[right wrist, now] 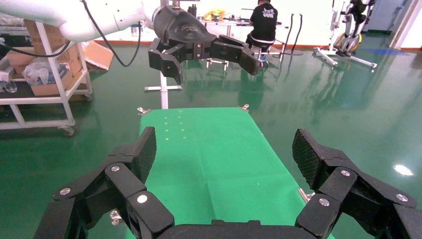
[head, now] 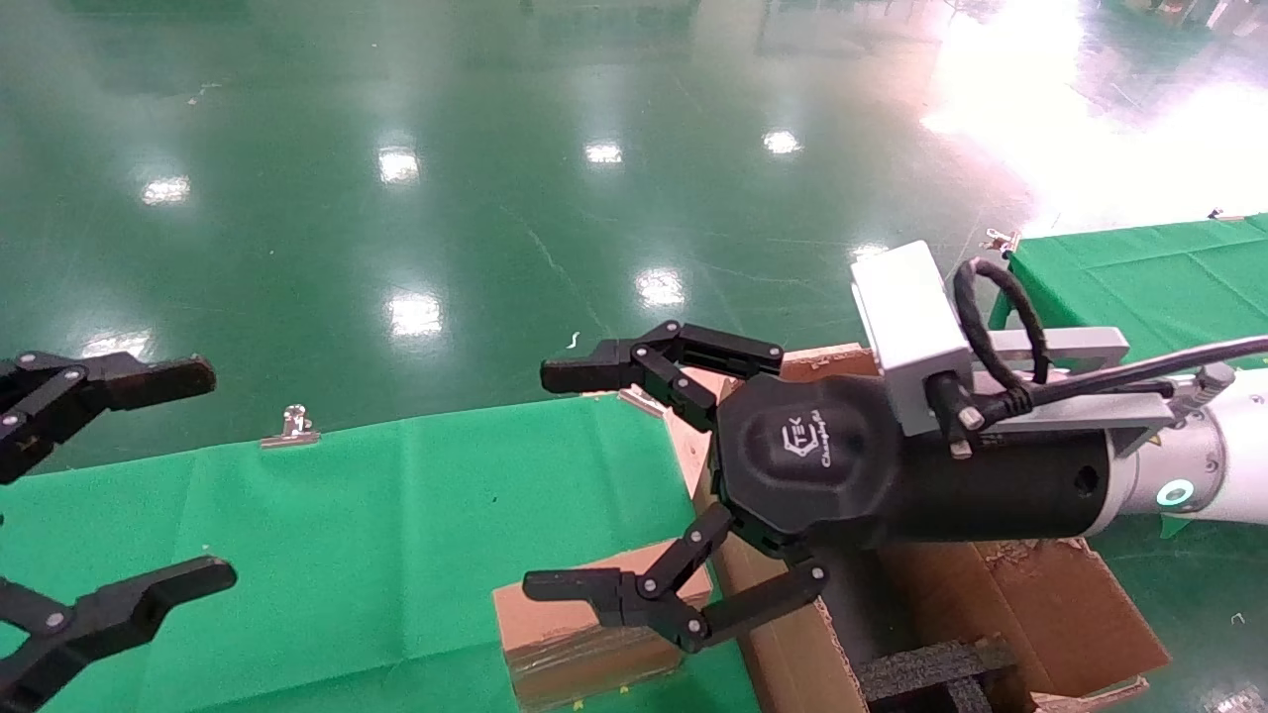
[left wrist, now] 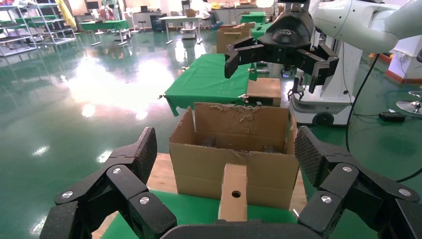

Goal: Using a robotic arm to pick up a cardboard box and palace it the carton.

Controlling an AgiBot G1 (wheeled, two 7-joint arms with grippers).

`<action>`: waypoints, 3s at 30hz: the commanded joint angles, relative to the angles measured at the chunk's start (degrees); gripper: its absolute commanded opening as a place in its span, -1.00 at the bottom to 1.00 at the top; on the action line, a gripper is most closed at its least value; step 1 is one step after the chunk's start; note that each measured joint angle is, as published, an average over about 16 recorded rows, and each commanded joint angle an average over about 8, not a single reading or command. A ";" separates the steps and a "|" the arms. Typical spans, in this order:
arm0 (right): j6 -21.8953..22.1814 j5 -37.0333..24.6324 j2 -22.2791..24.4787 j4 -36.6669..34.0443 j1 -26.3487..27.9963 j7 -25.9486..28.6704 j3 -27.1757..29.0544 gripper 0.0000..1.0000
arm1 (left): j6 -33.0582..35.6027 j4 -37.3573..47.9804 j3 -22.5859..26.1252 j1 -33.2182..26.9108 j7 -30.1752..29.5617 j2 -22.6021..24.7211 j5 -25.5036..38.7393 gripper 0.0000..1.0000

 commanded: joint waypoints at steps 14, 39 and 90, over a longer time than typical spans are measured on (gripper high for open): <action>0.00 0.00 0.00 0.00 0.00 0.00 0.00 1.00 | 0.00 0.00 0.00 0.00 0.00 0.00 0.00 1.00; 0.90 -8.43 -1.35 0.60 2.43 0.02 -3.70 1.00 | 0.00 0.00 0.00 0.00 0.00 0.00 0.00 -1.00; -2.86 -54.38 -16.67 0.06 21.47 -3.06 -26.44 -1.00 | -0.02 0.01 0.00 0.01 0.01 -0.01 0.00 1.00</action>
